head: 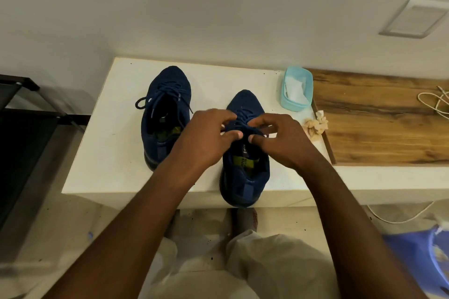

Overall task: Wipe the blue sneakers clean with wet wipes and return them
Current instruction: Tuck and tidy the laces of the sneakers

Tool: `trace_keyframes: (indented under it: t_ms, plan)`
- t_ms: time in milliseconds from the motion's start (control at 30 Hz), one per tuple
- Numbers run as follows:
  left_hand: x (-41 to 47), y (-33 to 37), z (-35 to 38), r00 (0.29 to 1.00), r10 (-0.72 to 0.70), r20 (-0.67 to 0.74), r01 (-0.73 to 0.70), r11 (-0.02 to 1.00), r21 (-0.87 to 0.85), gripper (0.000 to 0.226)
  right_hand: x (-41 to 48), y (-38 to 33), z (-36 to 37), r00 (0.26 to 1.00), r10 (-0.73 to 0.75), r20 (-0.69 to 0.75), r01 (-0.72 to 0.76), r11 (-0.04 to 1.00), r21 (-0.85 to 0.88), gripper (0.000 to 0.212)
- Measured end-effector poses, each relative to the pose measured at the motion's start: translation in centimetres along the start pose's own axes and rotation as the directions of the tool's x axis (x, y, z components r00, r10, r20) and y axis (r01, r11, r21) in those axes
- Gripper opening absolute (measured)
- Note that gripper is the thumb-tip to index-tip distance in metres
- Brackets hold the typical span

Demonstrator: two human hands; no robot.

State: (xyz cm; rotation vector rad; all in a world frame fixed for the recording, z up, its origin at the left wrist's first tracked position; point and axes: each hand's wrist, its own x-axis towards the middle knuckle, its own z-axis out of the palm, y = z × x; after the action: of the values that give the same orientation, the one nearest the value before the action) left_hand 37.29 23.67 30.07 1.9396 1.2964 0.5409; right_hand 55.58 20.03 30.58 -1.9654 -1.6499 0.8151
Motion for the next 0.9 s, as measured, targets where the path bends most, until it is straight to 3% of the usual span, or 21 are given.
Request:
trace_keyframes:
  t_ms: [167, 267, 367, 467, 567, 700, 767, 900]
  plan:
    - [0.3, -0.5, 0.2, 0.996, -0.017, -0.082, 0.007, 0.992, -0.124, 0.015, 0.1, 0.1, -1.0, 0.993, 0.114, -0.039, -0.108, 0.985, 0.134, 0.030]
    - [0.3, -0.5, -0.1, 0.995, 0.002, -0.098, -0.010, 0.996, -0.085, 0.011, 0.0, 0.1, -1.9, 0.993, 0.116, -0.018, -0.112, 0.980, 0.164, 0.025]
    - [0.3, -0.8, -0.1, 0.994, -0.034, -0.107, 0.038, 0.999, 0.030, 0.024, -0.1, -0.1, -3.0, 0.994, 0.103, 0.029, -0.104, 0.994, 0.029, 0.015]
    - [0.3, -0.4, -0.2, 0.993, -0.096, -0.074, 0.102, 0.992, 0.071, 0.043, -0.6, -1.1, -3.4, 0.985, 0.156, 0.079, -0.146, 0.982, -0.119, 0.037]
    - [0.6, 0.4, -0.5, 0.970, -0.243, 0.003, 0.234, 0.932, -0.275, 0.051, -0.8, -2.5, -3.6, 0.976, 0.216, -0.032, -0.206, 0.958, 0.200, 0.042]
    - [0.8, 1.2, -0.5, 0.964, -0.227, 0.139, 0.258, 0.663, -0.703, 0.040, -0.8, -3.0, -2.9, 0.994, 0.097, 0.049, -0.108, 0.840, 0.532, 0.033]
    - [0.7, 1.3, -0.2, 0.969, -0.186, 0.164, 0.243, 0.570, -0.785, 0.033, -0.8, -2.5, -1.9, 0.998, 0.045, 0.050, -0.066, 0.798, 0.599, 0.032]
    - [0.5, 1.1, 0.8, 0.985, -0.153, 0.082, 0.156, 0.576, -0.803, 0.025, -0.3, -2.1, -0.6, 0.978, 0.115, -0.176, 0.032, 0.747, 0.664, 0.033]
